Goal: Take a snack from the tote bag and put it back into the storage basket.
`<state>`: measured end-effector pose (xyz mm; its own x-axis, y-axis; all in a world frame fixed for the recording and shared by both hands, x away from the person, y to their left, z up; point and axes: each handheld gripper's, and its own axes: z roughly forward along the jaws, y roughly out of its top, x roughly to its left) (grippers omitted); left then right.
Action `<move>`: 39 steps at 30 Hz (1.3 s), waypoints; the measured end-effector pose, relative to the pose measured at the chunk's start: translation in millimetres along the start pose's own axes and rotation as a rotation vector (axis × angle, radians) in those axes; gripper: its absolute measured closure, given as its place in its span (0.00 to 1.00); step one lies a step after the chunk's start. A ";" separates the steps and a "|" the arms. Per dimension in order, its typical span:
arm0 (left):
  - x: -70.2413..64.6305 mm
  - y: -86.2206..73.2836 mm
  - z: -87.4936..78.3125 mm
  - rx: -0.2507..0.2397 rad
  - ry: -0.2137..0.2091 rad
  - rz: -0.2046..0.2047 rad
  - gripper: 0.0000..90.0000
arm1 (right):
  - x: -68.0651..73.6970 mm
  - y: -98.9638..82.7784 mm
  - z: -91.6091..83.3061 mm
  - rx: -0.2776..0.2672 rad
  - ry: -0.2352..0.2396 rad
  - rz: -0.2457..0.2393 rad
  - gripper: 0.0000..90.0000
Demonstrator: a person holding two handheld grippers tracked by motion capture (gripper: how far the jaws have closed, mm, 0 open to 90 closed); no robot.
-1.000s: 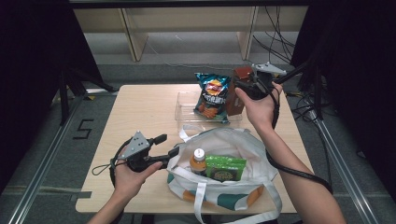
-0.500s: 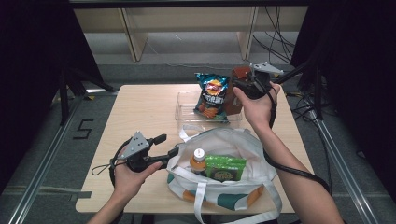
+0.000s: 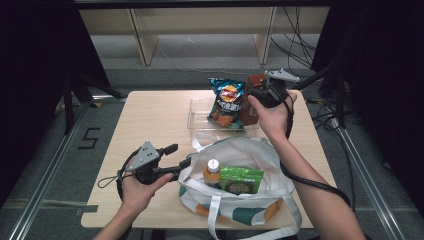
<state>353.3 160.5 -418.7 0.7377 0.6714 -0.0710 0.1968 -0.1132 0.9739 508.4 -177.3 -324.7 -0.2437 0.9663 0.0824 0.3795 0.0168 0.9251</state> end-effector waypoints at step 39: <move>0.1 -0.5 -1.7 0.017 0.007 0.009 0.36 | 1.4 -22.7 19.2 0.057 -0.057 0.001 0.43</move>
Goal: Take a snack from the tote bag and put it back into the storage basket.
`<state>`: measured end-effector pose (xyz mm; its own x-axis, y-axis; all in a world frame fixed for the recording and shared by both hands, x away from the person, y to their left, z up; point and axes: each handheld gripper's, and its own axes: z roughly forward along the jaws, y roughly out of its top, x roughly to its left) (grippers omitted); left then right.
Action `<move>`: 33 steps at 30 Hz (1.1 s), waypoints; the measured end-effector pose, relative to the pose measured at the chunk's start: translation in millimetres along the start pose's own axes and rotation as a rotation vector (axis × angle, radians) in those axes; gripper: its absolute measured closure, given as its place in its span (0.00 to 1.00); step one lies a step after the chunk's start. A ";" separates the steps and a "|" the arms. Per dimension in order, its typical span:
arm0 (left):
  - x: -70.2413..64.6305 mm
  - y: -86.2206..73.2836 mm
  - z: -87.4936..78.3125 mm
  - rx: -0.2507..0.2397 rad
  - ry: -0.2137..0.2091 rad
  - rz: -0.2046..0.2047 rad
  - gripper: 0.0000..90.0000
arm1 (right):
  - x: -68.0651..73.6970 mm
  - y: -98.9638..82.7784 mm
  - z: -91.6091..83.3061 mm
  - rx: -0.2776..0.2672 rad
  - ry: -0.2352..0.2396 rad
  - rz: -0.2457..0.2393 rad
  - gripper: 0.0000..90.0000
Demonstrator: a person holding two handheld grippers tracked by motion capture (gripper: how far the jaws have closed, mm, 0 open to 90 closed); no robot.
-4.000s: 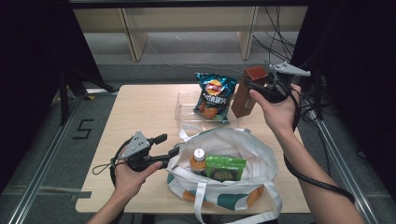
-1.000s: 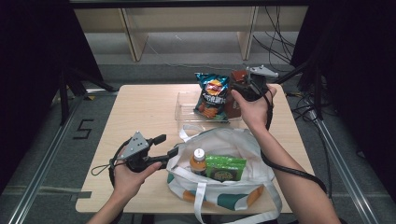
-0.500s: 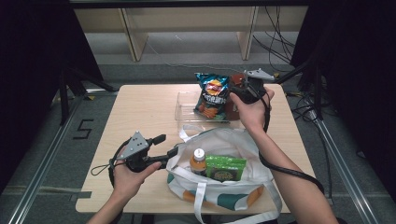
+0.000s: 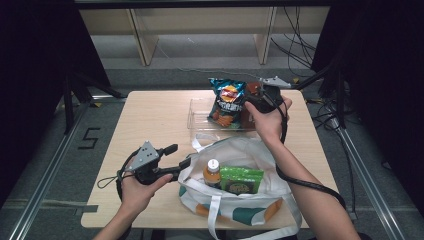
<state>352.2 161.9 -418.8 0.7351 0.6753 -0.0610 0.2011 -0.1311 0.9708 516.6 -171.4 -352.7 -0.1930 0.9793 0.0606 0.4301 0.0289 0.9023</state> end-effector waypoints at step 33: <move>-1.0 0.4 0.9 -0.006 -0.007 0.003 0.36 | -10.7 -14.4 3.0 0.134 0.070 -0.015 0.31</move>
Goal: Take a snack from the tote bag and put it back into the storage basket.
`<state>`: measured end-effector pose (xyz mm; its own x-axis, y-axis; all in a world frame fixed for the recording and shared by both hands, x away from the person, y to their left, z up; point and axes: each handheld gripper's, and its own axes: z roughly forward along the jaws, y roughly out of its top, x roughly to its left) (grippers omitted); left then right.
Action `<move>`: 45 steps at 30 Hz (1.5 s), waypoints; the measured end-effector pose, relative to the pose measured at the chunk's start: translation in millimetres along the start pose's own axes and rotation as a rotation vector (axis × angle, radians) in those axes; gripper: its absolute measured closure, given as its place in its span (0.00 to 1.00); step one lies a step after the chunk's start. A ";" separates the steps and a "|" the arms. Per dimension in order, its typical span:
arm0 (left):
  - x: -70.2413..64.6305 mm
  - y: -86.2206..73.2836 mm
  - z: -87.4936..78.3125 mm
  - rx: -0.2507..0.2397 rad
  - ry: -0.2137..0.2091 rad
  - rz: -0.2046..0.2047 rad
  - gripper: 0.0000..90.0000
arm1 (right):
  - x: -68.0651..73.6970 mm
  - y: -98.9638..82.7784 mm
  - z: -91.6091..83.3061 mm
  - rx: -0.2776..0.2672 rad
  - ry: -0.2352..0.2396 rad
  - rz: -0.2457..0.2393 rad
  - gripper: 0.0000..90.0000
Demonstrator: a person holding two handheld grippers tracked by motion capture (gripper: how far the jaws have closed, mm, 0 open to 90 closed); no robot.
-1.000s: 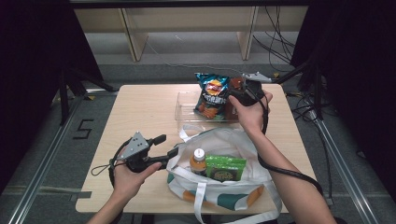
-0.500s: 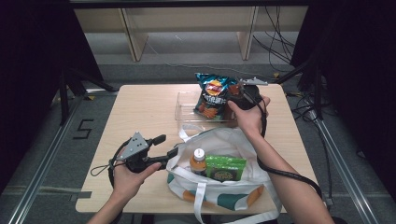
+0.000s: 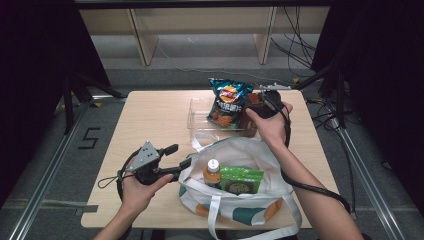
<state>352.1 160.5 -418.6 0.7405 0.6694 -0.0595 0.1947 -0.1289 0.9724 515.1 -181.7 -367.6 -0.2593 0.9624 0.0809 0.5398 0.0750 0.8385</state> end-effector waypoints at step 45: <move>-0.7 0.2 -0.7 -0.006 0.008 -0.004 0.35 | -24.5 -3.3 -76.9 -0.125 0.122 -0.157 0.38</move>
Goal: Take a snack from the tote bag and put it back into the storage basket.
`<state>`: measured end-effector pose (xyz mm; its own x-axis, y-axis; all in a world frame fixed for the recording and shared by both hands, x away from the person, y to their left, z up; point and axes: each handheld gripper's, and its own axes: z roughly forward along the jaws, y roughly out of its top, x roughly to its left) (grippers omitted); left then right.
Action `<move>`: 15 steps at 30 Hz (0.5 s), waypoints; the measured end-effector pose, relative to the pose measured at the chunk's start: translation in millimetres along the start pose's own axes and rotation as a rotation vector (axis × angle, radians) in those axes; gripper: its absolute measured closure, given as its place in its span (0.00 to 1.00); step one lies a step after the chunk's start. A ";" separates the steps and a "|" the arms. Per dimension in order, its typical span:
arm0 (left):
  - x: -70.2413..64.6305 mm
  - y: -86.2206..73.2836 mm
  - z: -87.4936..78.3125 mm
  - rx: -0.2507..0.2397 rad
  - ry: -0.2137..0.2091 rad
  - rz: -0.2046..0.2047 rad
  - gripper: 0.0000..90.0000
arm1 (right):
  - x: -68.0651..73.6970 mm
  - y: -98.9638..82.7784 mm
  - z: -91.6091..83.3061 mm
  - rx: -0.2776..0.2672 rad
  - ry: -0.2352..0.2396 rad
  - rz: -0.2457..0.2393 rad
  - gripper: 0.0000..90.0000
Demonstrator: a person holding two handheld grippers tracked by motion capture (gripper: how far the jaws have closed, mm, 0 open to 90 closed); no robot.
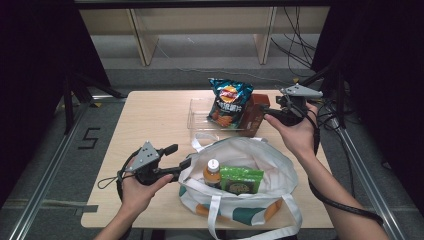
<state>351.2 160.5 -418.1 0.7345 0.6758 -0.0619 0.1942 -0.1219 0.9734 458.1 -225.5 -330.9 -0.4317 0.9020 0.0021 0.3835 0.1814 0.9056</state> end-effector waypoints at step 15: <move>1.6 0.2 1.4 -0.007 0.001 -0.003 0.35 | -0.4 -22.2 -30.9 -0.005 0.119 -0.064 0.45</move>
<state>353.3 160.6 -418.4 0.7335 0.6766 -0.0645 0.1914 -0.1146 0.9748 424.5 -242.0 -337.9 -0.5487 0.8360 -0.0057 0.3485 0.2349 0.9074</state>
